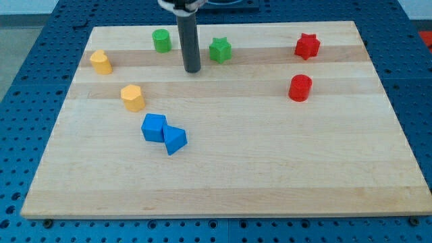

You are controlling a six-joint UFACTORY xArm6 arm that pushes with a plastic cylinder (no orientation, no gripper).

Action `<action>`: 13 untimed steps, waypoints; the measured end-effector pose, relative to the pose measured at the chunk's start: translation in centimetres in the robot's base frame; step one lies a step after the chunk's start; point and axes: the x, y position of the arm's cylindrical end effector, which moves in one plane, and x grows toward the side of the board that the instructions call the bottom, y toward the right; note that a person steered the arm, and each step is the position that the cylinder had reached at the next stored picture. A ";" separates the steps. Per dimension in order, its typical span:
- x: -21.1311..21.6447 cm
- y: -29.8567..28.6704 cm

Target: Move yellow heart towards yellow hexagon

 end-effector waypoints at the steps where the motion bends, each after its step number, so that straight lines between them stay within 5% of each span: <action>1: -0.6 -2.3; 7: -4.6 -17.6; 10: 0.5 -7.5; 13: -4.8 -18.4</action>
